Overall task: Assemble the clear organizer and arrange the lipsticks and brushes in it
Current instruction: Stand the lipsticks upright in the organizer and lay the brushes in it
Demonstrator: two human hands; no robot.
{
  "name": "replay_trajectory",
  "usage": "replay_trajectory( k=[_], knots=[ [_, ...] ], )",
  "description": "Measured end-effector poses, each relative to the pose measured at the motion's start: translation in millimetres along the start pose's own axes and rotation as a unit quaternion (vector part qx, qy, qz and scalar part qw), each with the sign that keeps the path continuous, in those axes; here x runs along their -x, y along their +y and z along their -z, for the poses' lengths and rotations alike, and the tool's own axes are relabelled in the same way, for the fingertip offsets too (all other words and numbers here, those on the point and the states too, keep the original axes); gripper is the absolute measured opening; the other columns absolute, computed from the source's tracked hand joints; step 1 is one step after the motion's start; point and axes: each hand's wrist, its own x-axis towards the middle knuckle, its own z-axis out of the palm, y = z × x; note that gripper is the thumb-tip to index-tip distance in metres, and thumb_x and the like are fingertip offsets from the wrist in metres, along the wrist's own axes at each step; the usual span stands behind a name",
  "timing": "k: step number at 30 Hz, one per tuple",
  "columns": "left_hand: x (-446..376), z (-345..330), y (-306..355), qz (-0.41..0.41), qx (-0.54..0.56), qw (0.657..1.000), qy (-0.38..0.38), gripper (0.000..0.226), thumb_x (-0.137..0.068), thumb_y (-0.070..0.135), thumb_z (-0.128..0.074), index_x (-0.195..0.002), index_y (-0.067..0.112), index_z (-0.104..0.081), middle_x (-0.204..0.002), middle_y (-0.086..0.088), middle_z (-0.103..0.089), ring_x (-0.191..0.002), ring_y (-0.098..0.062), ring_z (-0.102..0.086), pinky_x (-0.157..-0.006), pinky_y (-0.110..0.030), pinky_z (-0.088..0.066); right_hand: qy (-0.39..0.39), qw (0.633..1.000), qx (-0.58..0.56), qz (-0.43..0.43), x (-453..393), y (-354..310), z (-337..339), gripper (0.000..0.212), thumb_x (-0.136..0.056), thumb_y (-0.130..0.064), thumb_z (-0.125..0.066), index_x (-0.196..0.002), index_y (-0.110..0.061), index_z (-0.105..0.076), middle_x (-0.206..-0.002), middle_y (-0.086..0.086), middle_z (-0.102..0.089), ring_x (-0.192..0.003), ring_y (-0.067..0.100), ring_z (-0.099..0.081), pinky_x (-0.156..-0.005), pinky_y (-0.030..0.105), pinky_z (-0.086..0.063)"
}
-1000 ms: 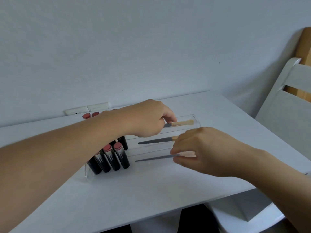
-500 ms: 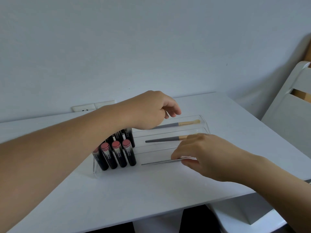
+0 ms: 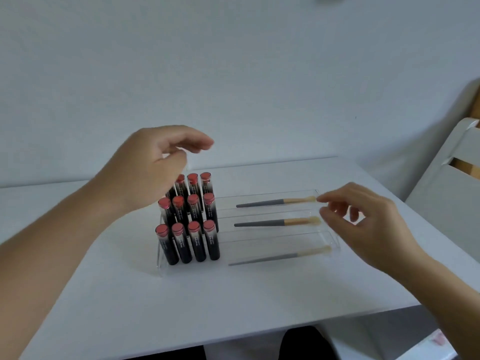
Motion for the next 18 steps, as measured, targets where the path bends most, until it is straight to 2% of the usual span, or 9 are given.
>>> replay_trajectory(
  k=[2, 4, 5, 7, 10, 12, 18],
  knots=[
    [24, 11, -19, 0.049, 0.046, 0.992, 0.104, 0.039, -0.089, 0.012, -0.053, -0.103, 0.041, -0.074, -0.107, 0.024, -0.074, -0.105, 0.001, -0.067, -0.085, -0.011, -0.049, 0.052, 0.992, -0.019, -0.117, -2, 9, 1, 0.013, -0.087, -0.023, -0.07, -0.095, -0.033, -0.071, -0.083, -0.017, -0.064, -0.074, 0.007, -0.061, -0.06, 0.008, -0.043],
    [48, 14, -41, 0.129, 0.089, 0.97, 0.186, 0.029, -0.088, 0.021, -0.055, -0.098, 0.038, -0.076, -0.104, 0.016, -0.076, -0.1, -0.009, -0.07, -0.088, -0.03, -0.051, 0.038, 0.976, -0.042, -0.209, -3, 18, -2, 0.012, -0.091, -0.028, -0.067, -0.098, -0.037, -0.071, -0.084, -0.023, -0.066, -0.071, 0.004, -0.064, -0.058, 0.011, -0.046],
    [60, 13, -49, 0.174, 0.106, 0.958, 0.204, 0.026, -0.09, 0.022, -0.056, -0.096, 0.036, -0.076, -0.102, 0.012, -0.077, -0.096, -0.01, -0.071, -0.085, -0.034, -0.052, 0.026, 0.969, -0.056, -0.238, -3, 21, -4, 0.012, -0.092, -0.029, -0.065, -0.098, -0.038, -0.071, -0.082, -0.023, -0.068, -0.067, 0.003, -0.065, -0.058, 0.016, -0.047],
    [82, 6, -63, 0.26, 0.137, 0.935, 0.196, 0.026, -0.096, 0.016, -0.056, -0.094, 0.031, -0.077, -0.1, 0.005, -0.078, -0.087, -0.01, -0.072, -0.08, -0.037, -0.055, 0.014, 0.96, -0.076, -0.268, -1, 22, -7, 0.015, -0.095, -0.027, -0.062, -0.095, -0.037, -0.072, -0.077, -0.021, -0.071, -0.06, 0.002, -0.065, -0.058, 0.024, -0.048],
    [106, -7, -73, 0.338, 0.203, 0.908, 0.142, 0.033, -0.1, 0.005, -0.049, -0.099, 0.022, -0.078, -0.101, -0.003, -0.079, -0.089, -0.023, -0.075, -0.078, -0.041, -0.057, 0.001, 0.953, -0.095, -0.289, 1, 20, -13, 0.016, -0.095, -0.023, -0.061, -0.093, -0.032, -0.074, -0.069, -0.012, -0.073, -0.052, 0.006, -0.063, -0.052, 0.019, -0.048],
    [114, -13, -76, 0.353, 0.231, 0.899, 0.12, 0.036, -0.1, 0.002, -0.046, -0.101, 0.019, -0.078, -0.102, -0.004, -0.079, -0.091, -0.027, -0.076, -0.079, -0.043, -0.056, -0.003, 0.95, -0.096, -0.298, 2, 18, -16, 0.014, -0.096, -0.023, -0.061, -0.096, -0.03, -0.074, -0.069, -0.012, -0.073, -0.051, 0.006, -0.063, -0.05, 0.015, -0.046],
    [110, -18, -77, 0.364, 0.254, 0.891, 0.098, 0.041, -0.096, -0.003, -0.041, -0.1, 0.015, -0.077, -0.1, -0.004, -0.08, -0.086, -0.021, -0.076, -0.072, -0.037, -0.055, -0.002, 0.949, -0.103, -0.298, 2, 10, -29, 0.019, -0.097, -0.022, -0.06, -0.111, -0.028, -0.073, -0.071, -0.006, -0.073, -0.055, 0.003, -0.063, -0.06, 0.022, -0.047]
  ],
)
